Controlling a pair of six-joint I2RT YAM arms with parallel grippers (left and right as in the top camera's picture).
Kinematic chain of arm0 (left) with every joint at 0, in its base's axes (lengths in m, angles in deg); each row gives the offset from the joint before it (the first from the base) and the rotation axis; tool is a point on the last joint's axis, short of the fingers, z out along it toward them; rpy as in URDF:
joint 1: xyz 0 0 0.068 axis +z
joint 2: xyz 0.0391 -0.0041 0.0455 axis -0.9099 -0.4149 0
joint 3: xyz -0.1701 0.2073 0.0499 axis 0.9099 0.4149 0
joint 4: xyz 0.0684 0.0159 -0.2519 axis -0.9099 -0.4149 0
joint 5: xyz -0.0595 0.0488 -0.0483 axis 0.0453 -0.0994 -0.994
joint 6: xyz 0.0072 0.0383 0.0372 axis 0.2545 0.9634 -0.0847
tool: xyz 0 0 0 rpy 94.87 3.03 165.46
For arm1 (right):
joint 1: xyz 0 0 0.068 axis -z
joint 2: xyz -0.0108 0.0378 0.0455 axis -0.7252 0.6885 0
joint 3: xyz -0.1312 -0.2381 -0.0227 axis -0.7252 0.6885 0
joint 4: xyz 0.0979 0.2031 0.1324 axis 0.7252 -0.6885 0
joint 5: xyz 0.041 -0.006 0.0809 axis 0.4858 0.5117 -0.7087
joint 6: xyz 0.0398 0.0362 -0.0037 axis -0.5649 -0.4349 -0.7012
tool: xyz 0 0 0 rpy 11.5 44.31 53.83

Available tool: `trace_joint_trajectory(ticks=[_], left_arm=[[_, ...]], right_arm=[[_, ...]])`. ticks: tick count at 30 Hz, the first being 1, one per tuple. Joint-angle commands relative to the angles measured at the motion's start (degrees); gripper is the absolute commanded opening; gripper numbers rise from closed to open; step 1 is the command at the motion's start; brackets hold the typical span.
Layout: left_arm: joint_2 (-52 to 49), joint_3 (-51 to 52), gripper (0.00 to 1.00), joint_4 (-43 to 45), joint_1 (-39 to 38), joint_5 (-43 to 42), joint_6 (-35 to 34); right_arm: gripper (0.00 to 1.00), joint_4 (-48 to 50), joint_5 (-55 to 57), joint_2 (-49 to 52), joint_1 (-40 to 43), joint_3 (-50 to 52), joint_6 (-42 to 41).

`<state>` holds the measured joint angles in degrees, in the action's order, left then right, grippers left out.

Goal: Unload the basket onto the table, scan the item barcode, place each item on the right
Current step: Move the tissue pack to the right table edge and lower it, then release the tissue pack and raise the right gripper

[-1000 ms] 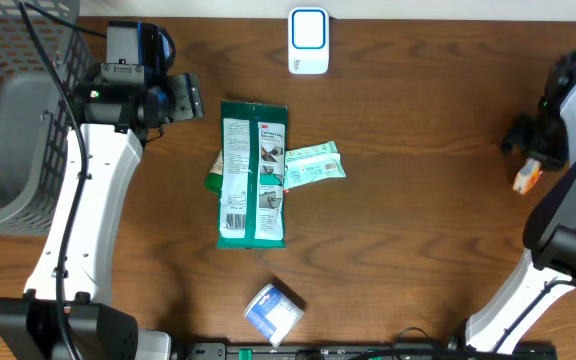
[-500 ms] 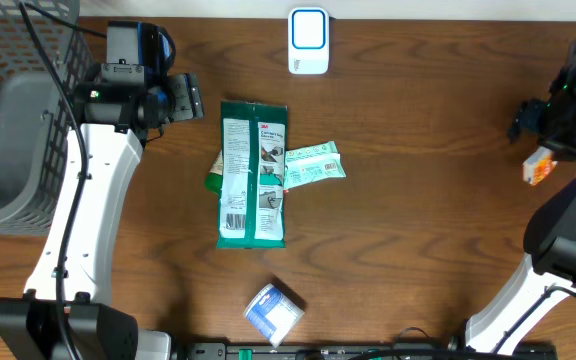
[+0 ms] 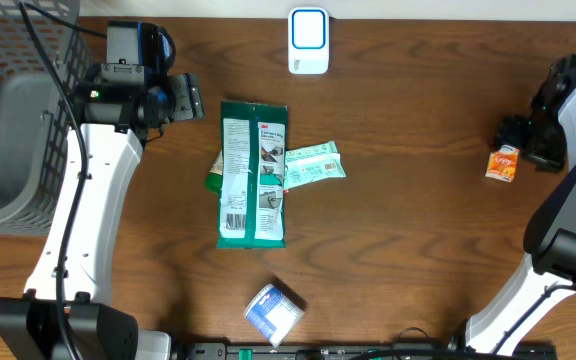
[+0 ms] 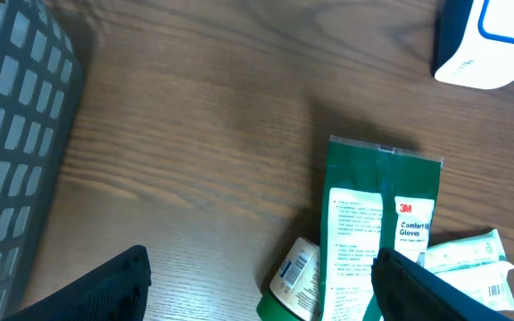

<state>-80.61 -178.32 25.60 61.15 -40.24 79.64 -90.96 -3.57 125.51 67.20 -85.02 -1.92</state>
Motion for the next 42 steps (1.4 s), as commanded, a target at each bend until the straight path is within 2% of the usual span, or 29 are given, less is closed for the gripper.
trace_joint_trajectory(ticks=[1, 3, 4, 5, 6, 9, 13, 17, 22, 25, 30, 33, 36, 42], left_arm=[[-0.1, -0.9, 0.8, 0.0, -0.1, 0.7, -0.7], [-0.1, -0.9, 0.8, 0.0, -0.1, 0.7, -0.7], [-0.1, -0.9, 0.8, 0.0, -0.1, 0.7, -0.7], [-0.1, -0.9, 0.8, 0.0, -0.1, 0.7, -0.7], [-0.1, -0.9, 0.8, 0.0, -0.1, 0.7, -0.7], [-0.1, -0.9, 0.8, 0.0, -0.1, 0.7, -0.7], [-0.1, -0.9, 0.8, 0.0, -0.1, 0.7, -0.7], [-0.1, -0.9, 0.8, 0.0, -0.1, 0.7, -0.7], [-0.1, -0.9, 0.8, 0.0, -0.1, 0.7, -0.7], [-0.1, -0.9, 0.8, 0.0, -0.1, 0.7, -0.7], [-0.1, -0.9, 0.8, 0.0, -0.1, 0.7, -0.7], [-0.1, -0.9, 0.8, 0.0, -0.1, 0.7, -0.7], [-0.1, -0.9, 0.8, 0.0, -0.1, 0.7, -0.7], [-0.1, -0.9, 0.8, 0.0, -0.1, 0.7, -0.7]], right_arm=[[0.91, -0.1, -10.6, -0.7, 0.1, -0.3, 2.1], [0.77, -0.4, -14.0, -0.7, 0.1, -0.2, 2.2], [0.61, -0.8, -14.0, -0.7, 0.1, -0.2, 2.1], [0.21, -1.1, -13.6, -0.7, 0.1, 0.0, 2.1], [0.01, -1.2, -13.0, -0.7, 0.1, 0.3, 2.1], [0.01, -0.7, -10.4, -0.7, 0.1, 2.8, 2.1], [0.01, 5.2, -6.4, -0.7, 0.1, 8.4, 2.0], [0.01, 8.0, -0.9, -0.7, 0.4, 10.6, -0.7], [0.01, 5.3, -3.4, -1.0, 0.4, 5.8, -0.9], [0.01, 1.4, -9.9, -1.1, 0.3, 0.6, 0.2], [0.18, -4.1, -25.2, -1.1, -0.9, -4.4, 4.9], [0.34, -5.3, -33.3, -1.0, -2.6, -4.4, 6.3], [0.5, -6.2, -36.5, -1.0, -5.7, -4.4, 7.1], [0.61, -4.3, -36.7, -1.0, -15.1, -4.4, 7.0]])
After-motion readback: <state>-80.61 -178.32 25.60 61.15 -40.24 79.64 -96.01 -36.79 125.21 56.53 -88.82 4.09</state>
